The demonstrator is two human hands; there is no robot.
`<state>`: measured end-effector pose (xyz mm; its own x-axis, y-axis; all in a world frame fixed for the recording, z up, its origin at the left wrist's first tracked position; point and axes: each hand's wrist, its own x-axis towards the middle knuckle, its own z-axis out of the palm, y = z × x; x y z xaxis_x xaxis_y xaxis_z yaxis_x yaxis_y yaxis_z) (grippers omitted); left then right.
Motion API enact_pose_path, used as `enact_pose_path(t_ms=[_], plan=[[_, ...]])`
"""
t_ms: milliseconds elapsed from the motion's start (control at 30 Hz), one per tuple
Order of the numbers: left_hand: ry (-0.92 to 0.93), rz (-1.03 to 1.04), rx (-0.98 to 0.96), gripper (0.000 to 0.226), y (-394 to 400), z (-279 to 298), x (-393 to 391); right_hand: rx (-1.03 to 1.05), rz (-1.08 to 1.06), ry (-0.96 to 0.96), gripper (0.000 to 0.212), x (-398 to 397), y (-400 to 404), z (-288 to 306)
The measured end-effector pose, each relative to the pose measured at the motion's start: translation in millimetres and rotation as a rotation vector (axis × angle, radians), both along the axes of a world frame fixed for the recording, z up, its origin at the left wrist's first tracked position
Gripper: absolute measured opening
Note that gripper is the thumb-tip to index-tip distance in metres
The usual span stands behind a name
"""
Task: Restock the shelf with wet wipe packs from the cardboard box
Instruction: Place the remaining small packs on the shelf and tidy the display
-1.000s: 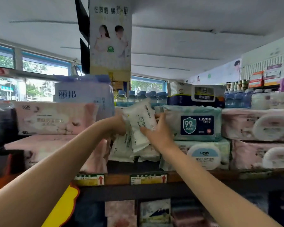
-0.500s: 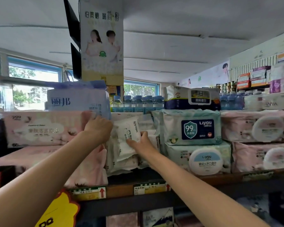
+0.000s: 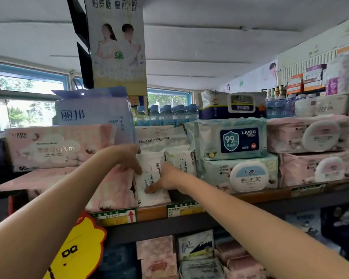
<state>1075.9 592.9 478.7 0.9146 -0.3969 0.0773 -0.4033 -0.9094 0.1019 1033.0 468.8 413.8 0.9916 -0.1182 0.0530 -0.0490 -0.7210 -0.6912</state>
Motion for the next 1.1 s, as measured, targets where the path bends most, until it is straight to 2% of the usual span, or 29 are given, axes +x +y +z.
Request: enact_pose_path(t_ms=[100, 167, 233, 333, 367, 467, 600, 767, 833, 933, 1100], plan=[[0.01, -0.045, -0.053, 0.069, -2, -3, 4, -0.072, -0.072, -0.073, 0.114, 0, -2, -2], [-0.065, -0.019, -0.042, 0.066, -7, -7, 7, -0.143, -0.105, -0.087, 0.113, 3, -1, -1], [-0.156, 0.004, 0.019, 0.058, -13, -9, 6, -0.261, -0.122, -0.065, 0.1, 6, 2, 1], [-0.354, -0.03, 0.161, 0.045, -23, -6, -7, -0.522, -0.099, -0.097, 0.053, -7, 6, 9], [-0.46, -0.045, 0.217, 0.041, -26, -4, -13, -0.577, -0.088, -0.144, 0.044, -16, 4, 13], [-0.695, -0.109, 0.282, 0.032, -43, 2, -39, -0.647, -0.064, -0.297, 0.029, -59, -19, 30], [-0.758, -0.342, 0.092, 0.023, -86, 0, -82, -0.577, -0.155, -0.406, 0.024, -131, -79, 48], [-0.722, -0.729, -0.004, 0.025, -180, -30, -144, -0.437, -0.391, -0.319, 0.019, -211, -173, 28], [-0.615, -0.944, -0.013, 0.027, -229, -53, -170, -0.41, -0.486, -0.255, 0.014, -252, -209, 9], [-0.428, -1.24, 0.025, 0.024, -307, -101, -230, -0.279, -0.628, -0.022, 0.016, -333, -264, -29], [-0.206, -1.534, 0.141, 0.025, -413, -196, -377, -0.109, -0.942, 0.247, 0.025, -513, -334, -113]])
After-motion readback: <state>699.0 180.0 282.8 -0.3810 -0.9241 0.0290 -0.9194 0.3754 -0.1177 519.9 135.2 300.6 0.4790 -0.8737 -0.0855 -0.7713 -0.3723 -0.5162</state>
